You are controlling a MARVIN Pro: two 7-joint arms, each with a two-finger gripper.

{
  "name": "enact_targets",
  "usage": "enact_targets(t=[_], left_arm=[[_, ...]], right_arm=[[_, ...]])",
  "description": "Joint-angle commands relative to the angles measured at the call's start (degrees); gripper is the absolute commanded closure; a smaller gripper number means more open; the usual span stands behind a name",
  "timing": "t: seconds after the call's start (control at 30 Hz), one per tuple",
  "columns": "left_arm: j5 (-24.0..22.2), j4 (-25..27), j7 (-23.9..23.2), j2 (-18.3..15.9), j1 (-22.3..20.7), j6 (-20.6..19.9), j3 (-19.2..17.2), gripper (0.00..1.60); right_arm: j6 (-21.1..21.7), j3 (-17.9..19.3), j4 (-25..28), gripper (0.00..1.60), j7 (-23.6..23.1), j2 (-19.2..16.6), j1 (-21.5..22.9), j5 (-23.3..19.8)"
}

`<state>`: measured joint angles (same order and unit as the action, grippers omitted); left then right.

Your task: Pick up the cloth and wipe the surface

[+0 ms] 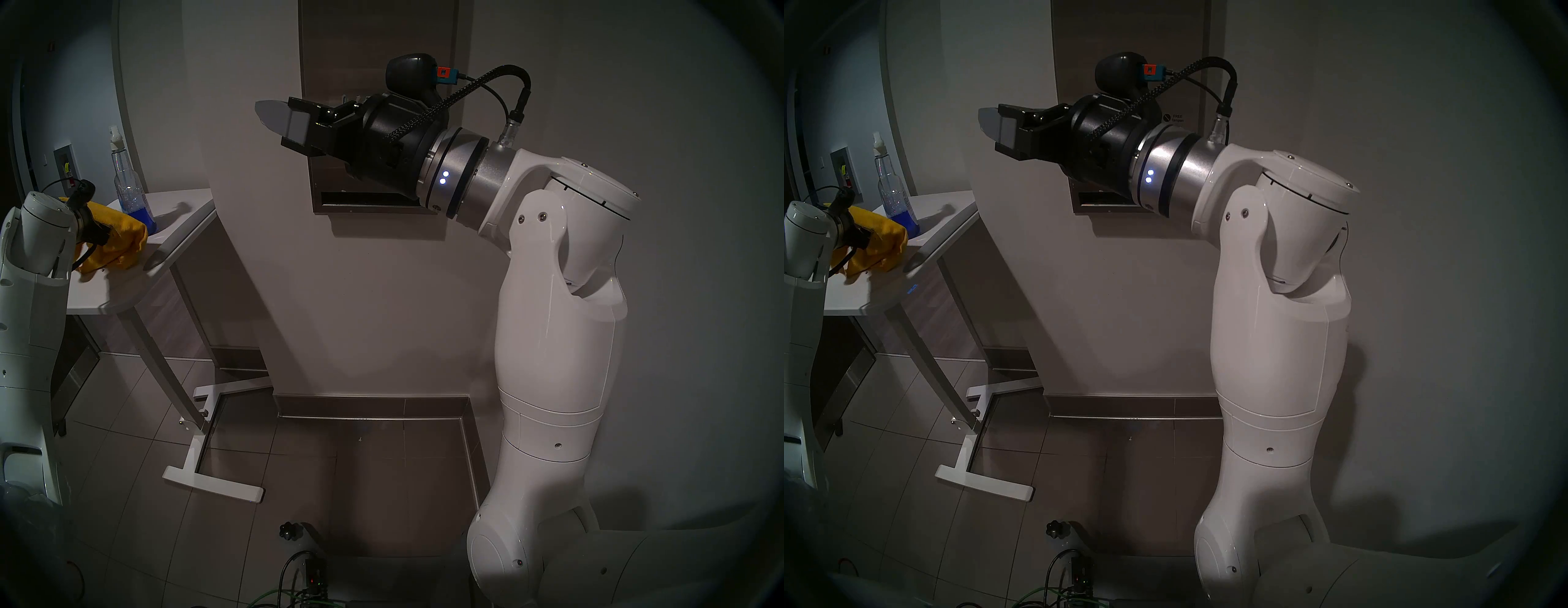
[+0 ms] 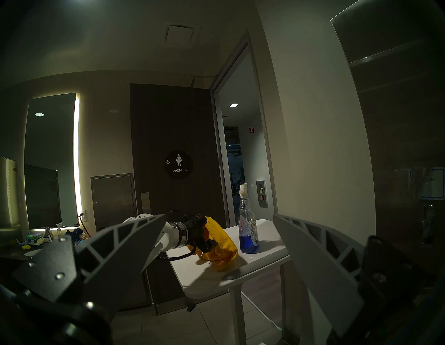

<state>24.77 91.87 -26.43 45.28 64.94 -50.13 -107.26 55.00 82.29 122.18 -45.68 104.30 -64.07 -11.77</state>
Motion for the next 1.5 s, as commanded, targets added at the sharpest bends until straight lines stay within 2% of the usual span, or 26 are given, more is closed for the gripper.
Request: enact_targets(t=[0.0,0.13,0.17,0.2,0.27,0.37,0.43,0.67,0.77,0.8,0.83,1.0,1.07,1.1,1.13,1.17,1.3,1.47], left_arm=[[0.9,-0.4,3.9,-0.5,-4.4,2.0,-1.3,0.0],[-0.1,-0.9,4.4,0.7,-5.6,1.9,-2.1,0.0],[-0.9,-0.9,4.2,1.3,-6.2,2.0,-2.6,0.5],[-1.5,-1.0,4.1,1.9,-6.8,1.8,-3.0,1.6],[-4.0,-1.0,3.7,3.6,-7.8,1.1,-5.0,1.6],[-5.3,-1.4,3.8,4.7,-9.5,1.1,-5.5,1.6],[-5.5,-1.6,4.0,5.1,-10.3,1.1,-5.4,0.03],[-5.7,-1.4,6.0,6.0,-10.5,1.3,-5.6,0.0],[-4.9,-1.4,8.3,6.4,-11.0,0.7,-6.3,0.0],[-5.4,-1.5,8.5,6.9,-11.5,0.3,-7.0,0.92],[-5.4,-1.6,8.8,6.9,-11.7,0.1,-7.2,1.6],[-5.8,-2.6,12.1,9.5,-14.4,-2.7,-9.9,1.6],[-5.1,-2.8,13.7,9.7,-14.7,-3.1,-9.8,1.6],[-5.4,-2.8,13.9,10.0,-14.9,-3.2,-9.9,1.41],[-5.3,-2.7,14.3,10.1,-15.1,-3.4,-9.9,0.44],[-5.2,-2.7,14.8,10.3,-15.2,-3.6,-9.8,0.0],[-5.5,-2.7,15.0,10.8,-15.7,-4.3,-9.9,0.0],[-8.6,-3.3,14.0,13.8,-17.6,-4.9,-13.1,0.0]], right_arm=[[-0.3,0.1,1.1,0.09,0.0,0.2,0.9,-0.1],[-0.3,0.1,1.1,0.09,0.0,0.2,0.9,-0.1],[-0.3,0.1,1.1,0.09,0.0,0.2,0.9,-0.1],[-0.3,0.1,1.1,0.09,0.0,0.2,0.9,-0.1],[-0.3,0.1,1.1,0.09,0.0,0.2,0.9,-0.1],[-0.3,0.1,1.1,0.09,0.0,0.2,0.9,-0.1],[-0.3,0.1,1.1,0.09,0.0,0.2,0.9,-0.1],[-0.3,0.1,1.1,0.09,0.0,0.2,0.9,-0.1],[-0.3,0.1,1.1,0.09,0.0,0.2,0.9,-0.1],[-0.3,0.1,1.1,0.09,0.0,0.2,0.9,-0.1],[-0.3,0.1,1.1,0.09,0.0,0.2,0.9,-0.1],[-0.3,0.1,1.1,0.09,0.0,0.2,0.9,-0.1],[-0.3,0.1,1.1,0.09,0.0,0.2,0.9,-0.1],[-0.3,0.1,1.1,0.09,0.0,0.2,0.9,-0.1],[-0.3,0.1,1.1,0.09,0.0,0.2,0.9,-0.1],[-0.3,0.1,1.1,0.09,0.0,0.2,0.9,-0.1],[-0.3,0.1,1.1,0.09,0.0,0.2,0.9,-0.1],[-0.3,0.1,1.1,0.09,0.0,0.1,1.0,-0.2]])
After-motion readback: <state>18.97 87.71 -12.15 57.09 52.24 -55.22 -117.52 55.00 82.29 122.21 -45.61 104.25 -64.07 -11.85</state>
